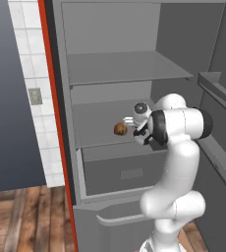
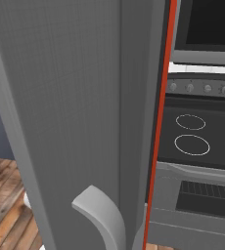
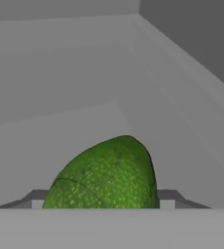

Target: Move the avocado and bread from the top shelf to the second highest shelf to make space. Then, place the pitcher from the counter on the cleared top shelf.

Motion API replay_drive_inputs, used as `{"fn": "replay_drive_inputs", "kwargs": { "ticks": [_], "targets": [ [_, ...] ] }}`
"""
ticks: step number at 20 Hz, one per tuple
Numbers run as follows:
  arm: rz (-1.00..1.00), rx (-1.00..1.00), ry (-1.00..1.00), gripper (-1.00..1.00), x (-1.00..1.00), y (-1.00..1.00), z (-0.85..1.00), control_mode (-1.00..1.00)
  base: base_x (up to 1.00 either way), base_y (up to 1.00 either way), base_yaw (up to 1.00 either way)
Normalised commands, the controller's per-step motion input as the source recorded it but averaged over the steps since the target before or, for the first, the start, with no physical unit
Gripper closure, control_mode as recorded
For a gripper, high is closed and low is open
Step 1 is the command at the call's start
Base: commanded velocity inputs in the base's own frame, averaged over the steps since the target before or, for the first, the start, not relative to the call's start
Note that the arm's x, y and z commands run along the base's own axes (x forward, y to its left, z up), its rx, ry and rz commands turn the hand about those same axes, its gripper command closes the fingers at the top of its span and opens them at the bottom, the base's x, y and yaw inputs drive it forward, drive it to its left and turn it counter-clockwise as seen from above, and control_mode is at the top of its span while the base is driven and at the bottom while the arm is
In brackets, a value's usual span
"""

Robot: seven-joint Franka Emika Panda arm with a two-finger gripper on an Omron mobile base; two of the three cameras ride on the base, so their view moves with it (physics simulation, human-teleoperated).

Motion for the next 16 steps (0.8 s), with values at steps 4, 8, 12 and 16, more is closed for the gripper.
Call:
{"fn": "replay_drive_inputs", "kwargs": {
  "ticks": [4,8,12,16],
  "targets": [
    [-0.03,0.0,0.0,-1.0,0.77,-0.09,-0.27,-1.0,0.0,0.0,0.0],
    [-0.02,-0.02,0.0,-1.0,0.49,0.0,-0.27,-1.0,0.0,0.0,0.0],
    [-0.03,-0.03,0.0,-1.0,0.04,0.0,-0.12,-1.0,0.0,0.0,0.0],
    [-0.03,0.0,0.0,-1.0,-0.1,0.01,0.0,-1.0,0.0,0.0,0.0]
  ]
}}
